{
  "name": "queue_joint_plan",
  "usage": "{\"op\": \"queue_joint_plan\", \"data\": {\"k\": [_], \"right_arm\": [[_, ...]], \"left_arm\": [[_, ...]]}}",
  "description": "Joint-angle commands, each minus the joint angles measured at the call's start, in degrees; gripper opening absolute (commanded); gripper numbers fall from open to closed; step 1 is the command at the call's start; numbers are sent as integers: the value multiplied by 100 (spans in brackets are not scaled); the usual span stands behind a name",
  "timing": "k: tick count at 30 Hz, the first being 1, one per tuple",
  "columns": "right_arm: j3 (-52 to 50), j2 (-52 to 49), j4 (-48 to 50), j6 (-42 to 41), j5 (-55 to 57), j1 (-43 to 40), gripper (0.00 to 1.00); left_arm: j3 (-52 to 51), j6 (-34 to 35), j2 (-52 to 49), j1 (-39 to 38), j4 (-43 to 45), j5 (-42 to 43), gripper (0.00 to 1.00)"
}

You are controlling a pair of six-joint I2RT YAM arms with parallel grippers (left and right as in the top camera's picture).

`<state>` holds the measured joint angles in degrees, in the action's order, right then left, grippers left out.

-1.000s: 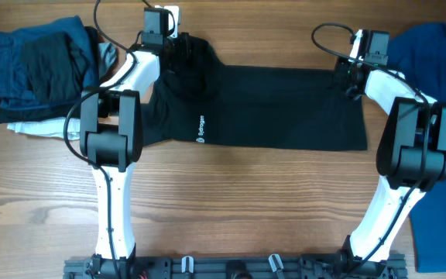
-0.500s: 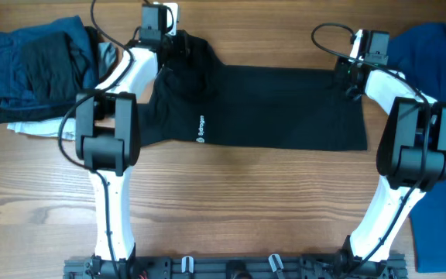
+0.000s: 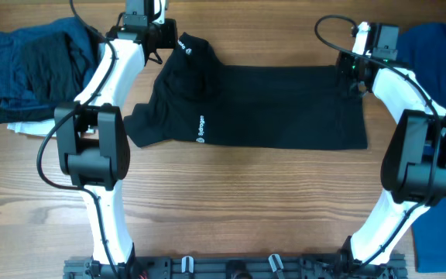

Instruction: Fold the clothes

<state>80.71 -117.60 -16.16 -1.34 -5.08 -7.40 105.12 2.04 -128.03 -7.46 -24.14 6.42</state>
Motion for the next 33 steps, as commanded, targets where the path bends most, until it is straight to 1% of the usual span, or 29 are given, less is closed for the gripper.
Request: {"op": "queue_joint_plan", "data": {"k": [1,3,7,11,14,19,22,28,30,31,33], "right_arm": [[-42,81,-59,116,-2,20,4],[-44,81,-63,114,13,20,4],[-44,81,-52,114,13,20,4],[-44,81,-63,114,11,20,4],[-44,81,-63,109,11,20,4],[-44,81,-61,111,11,20,4],[-44,81,-74,111,13,20,4],[-44,81,-85,111,11,20,4],[-44,81,-85,114,11,20,4],[-44,81,-85,114,13,20,4],[-44,81,-83,116,13,20,4]], "left_arm": [[9,-39,-278,24,317,391,46],[9,-81,-549,24,625,472,52],[11,-330,-990,11,1060,688,59],[11,-337,-1252,9,1333,708,62],[11,-334,-1283,7,1421,710,64],[11,-341,-1316,-50,1443,713,73],[11,-577,-1322,-125,1384,841,74],[11,-638,-1414,-282,1325,529,72],[11,-636,-1506,-310,1314,376,70],[9,-634,-1530,-315,1279,302,66],[11,-634,-1558,-315,1215,122,48]]}}
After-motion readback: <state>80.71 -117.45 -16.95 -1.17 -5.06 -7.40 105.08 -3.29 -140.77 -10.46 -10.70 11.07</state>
